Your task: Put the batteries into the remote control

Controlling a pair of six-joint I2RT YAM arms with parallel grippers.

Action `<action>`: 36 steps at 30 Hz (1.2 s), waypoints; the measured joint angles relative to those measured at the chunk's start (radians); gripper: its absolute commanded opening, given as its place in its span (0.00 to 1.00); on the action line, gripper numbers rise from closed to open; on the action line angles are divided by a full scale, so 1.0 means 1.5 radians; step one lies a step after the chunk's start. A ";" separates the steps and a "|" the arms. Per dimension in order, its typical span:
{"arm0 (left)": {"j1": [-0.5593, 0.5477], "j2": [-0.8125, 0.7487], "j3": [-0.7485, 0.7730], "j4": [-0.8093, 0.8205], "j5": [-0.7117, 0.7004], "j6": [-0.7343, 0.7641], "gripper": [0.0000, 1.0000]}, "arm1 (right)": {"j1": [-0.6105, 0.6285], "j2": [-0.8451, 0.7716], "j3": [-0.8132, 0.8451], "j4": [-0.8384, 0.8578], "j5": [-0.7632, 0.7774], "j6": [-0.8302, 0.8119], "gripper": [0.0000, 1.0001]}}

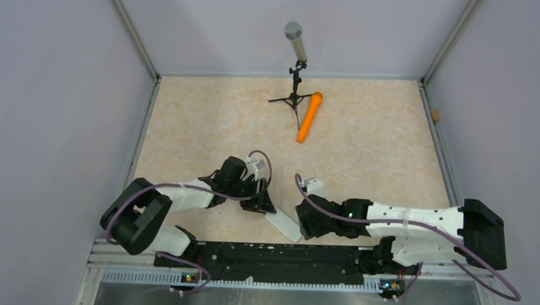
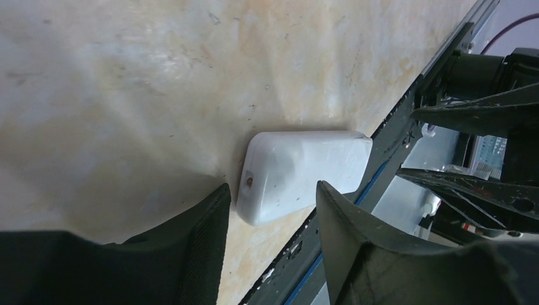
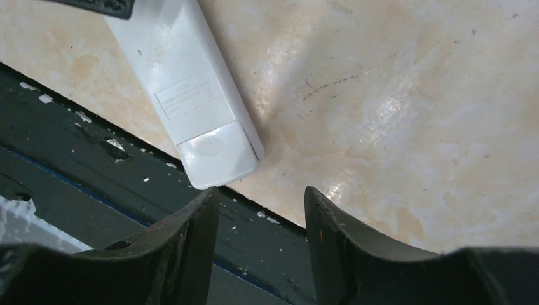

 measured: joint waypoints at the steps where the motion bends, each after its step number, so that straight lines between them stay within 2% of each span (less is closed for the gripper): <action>1: -0.012 0.007 0.002 0.006 -0.002 -0.001 0.50 | 0.000 -0.001 -0.007 0.010 -0.003 0.012 0.49; 8: -0.080 0.015 -0.004 0.033 -0.031 -0.024 0.45 | 0.000 -0.012 -0.052 0.053 -0.014 0.081 0.42; 17: -0.104 -0.028 -0.050 0.062 -0.061 -0.061 0.42 | 0.000 -0.026 -0.092 0.083 -0.020 0.146 0.35; 36: -0.143 -0.101 -0.113 0.066 -0.096 -0.127 0.31 | 0.000 -0.033 -0.101 0.075 -0.008 0.204 0.28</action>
